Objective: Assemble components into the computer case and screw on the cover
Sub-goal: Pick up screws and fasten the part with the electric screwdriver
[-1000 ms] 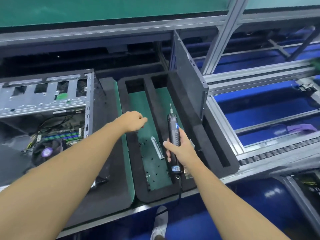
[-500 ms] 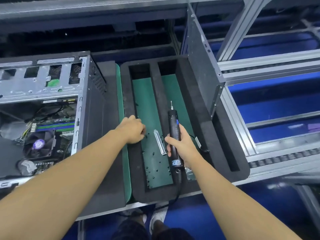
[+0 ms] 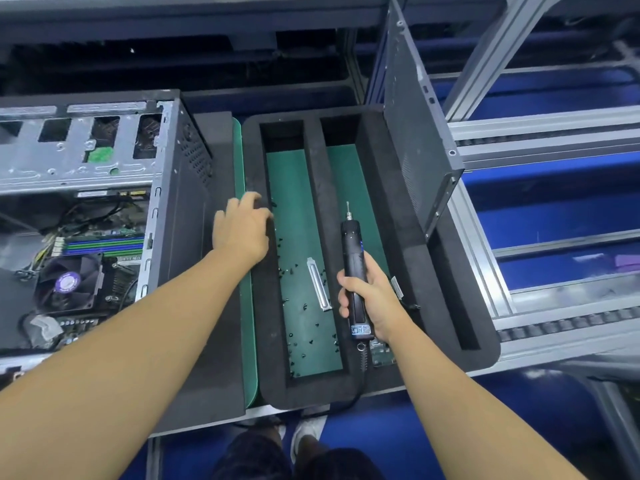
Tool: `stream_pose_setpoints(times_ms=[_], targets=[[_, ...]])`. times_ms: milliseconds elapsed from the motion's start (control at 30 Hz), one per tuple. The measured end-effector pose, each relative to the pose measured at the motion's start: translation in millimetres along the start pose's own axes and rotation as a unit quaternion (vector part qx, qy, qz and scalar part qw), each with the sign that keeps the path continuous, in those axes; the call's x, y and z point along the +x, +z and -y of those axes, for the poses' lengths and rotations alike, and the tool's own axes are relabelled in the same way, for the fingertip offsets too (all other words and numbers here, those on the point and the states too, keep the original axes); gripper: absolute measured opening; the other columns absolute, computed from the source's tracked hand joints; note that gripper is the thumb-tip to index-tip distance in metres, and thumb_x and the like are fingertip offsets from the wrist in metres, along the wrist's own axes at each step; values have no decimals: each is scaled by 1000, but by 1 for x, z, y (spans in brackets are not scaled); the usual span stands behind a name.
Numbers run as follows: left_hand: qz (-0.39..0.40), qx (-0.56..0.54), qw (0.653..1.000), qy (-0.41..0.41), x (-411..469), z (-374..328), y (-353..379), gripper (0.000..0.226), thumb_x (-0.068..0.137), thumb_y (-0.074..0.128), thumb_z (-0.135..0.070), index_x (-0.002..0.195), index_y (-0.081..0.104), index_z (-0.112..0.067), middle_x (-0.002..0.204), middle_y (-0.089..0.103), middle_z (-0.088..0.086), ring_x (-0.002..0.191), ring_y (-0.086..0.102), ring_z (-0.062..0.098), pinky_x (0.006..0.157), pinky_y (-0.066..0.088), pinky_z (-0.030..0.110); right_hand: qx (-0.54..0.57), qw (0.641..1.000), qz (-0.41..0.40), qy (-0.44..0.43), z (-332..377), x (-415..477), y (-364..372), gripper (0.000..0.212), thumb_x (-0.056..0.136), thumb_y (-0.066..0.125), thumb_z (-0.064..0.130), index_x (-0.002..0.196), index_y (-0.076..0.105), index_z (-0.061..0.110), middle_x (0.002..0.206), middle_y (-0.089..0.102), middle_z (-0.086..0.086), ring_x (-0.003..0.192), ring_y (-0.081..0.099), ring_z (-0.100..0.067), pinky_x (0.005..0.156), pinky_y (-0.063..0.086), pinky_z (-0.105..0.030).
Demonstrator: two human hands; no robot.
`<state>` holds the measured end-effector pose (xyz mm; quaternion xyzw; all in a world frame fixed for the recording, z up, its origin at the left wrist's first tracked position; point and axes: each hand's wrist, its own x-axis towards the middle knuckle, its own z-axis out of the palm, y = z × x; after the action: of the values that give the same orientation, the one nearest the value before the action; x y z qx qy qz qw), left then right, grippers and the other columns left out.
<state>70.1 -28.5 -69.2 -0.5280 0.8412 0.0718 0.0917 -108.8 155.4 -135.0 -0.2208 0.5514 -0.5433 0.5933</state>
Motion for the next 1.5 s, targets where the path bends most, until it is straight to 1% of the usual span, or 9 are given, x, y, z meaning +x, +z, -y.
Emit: stream_pose_setpoints(times_ms=[133,300,467,633,767,967,1133,1400,1500], targets=[[-18,-28,999,-33,2,3,-2,44,89,65,-10,126,63,-33,142,45,-6,126,42,23,98,38,38,-8,1000,-1,-1,-1,1,0,43,88,70,12,126,61,29,89,63,-3,58,53,-28,54,52,-35],[18,5,1000,10,1,-2,4,35,93,66,-26,127,63,-33,137,51,-6,123,45,24,98,37,38,-9,1000,-2,1,-2,1,0,44,87,71,14,126,61,31,88,64,-3,60,53,-28,56,53,-35],[46,81,986,142,-10,-14,12,44,90,61,-47,131,60,-31,146,40,-3,135,32,22,105,31,39,-3,1000,0,-12,-1,1,2,36,86,70,12,119,61,24,88,62,-3,57,53,-28,53,52,-35],[161,215,920,285,-36,-43,38,63,96,48,-45,151,34,-18,161,24,4,144,28,23,113,27,42,3,1000,-7,-7,-1,1,4,38,89,69,9,123,60,25,88,62,-3,56,54,-26,53,52,-35],[250,262,898,250,-51,-68,66,74,100,45,-43,158,2,-25,166,-1,3,149,16,24,117,20,44,-13,1000,-11,-3,-1,1,4,37,85,72,15,119,62,27,82,63,-6,57,53,-29,55,51,-37],[297,287,883,225,-65,-81,85,88,96,53,-43,155,-13,-35,164,-17,-2,150,10,26,113,20,43,-10,1000,-12,-5,-3,2,4,40,84,72,16,122,60,25,88,63,-4,57,54,-28,55,50,-37],[294,304,876,231,-67,-83,79,86,94,55,-38,157,-2,-33,165,-9,1,146,21,26,113,21,42,-14,1000,-7,-8,-2,1,4,35,86,70,14,118,61,24,83,62,-7,57,53,-29,54,51,-37],[301,356,852,237,-71,-77,79,74,97,49,-37,158,8,-30,166,1,3,148,18,25,115,15,45,-38,999,-11,-8,-5,4,2,40,86,70,18,122,60,30,83,64,-4,59,54,-30,58,52,-37],[268,359,864,229,-62,-67,70,73,96,52,-36,158,14,-27,165,11,1,149,16,25,117,10,48,-36,999,-13,-9,-5,4,2,39,86,70,18,121,60,30,84,63,-2,59,55,-28,57,52,-37]])
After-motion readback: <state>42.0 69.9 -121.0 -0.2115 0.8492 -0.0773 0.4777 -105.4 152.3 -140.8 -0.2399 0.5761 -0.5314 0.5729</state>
